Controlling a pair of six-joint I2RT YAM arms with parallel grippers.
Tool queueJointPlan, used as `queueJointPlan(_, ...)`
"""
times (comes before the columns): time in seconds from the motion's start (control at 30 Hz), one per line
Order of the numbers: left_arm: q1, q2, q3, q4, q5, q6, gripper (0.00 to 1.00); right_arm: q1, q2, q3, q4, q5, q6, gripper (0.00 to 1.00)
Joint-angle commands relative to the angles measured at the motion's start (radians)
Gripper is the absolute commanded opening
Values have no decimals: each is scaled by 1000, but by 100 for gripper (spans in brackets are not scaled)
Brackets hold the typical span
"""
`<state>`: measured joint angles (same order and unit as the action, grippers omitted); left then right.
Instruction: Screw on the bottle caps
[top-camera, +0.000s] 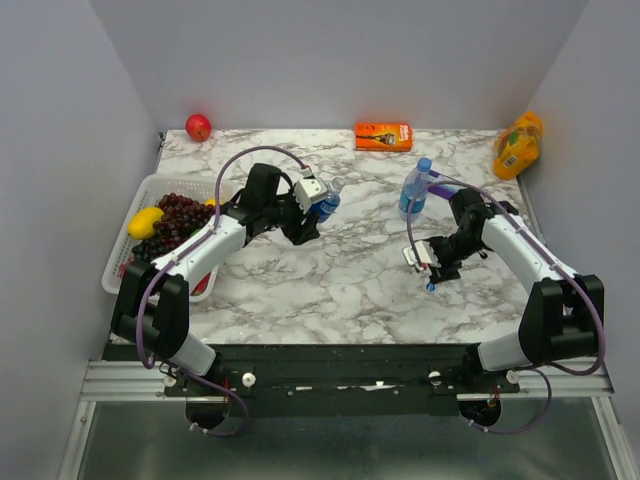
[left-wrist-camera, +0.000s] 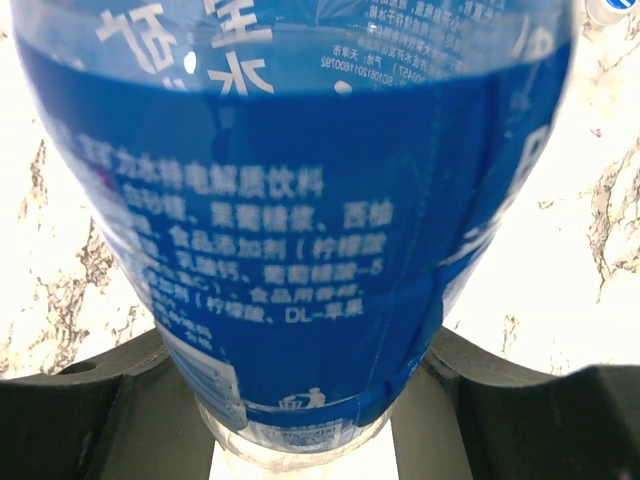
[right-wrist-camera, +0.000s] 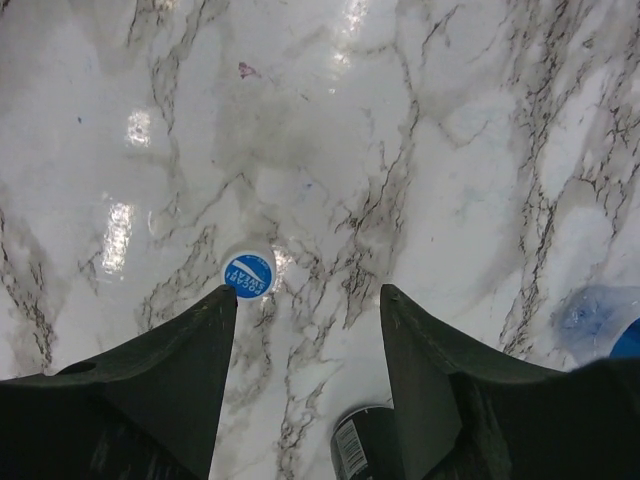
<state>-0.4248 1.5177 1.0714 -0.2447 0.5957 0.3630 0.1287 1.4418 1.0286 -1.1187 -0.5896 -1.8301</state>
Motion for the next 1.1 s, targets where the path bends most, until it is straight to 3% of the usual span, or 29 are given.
queueJointPlan(0.0, 0, -16, 22, -41, 15, 14, 0, -8, 17, -56, 28, 86, -149, 67)
queueJointPlan(0.4, 1, -2, 15, -10, 7, -27, 0, -1, 61, -128, 122, 143, -189, 65)
queueJointPlan(1.07, 1, 41, 39, -8, 3, -47, 0, 14, 134, -113, 85, 152, -238, 53)
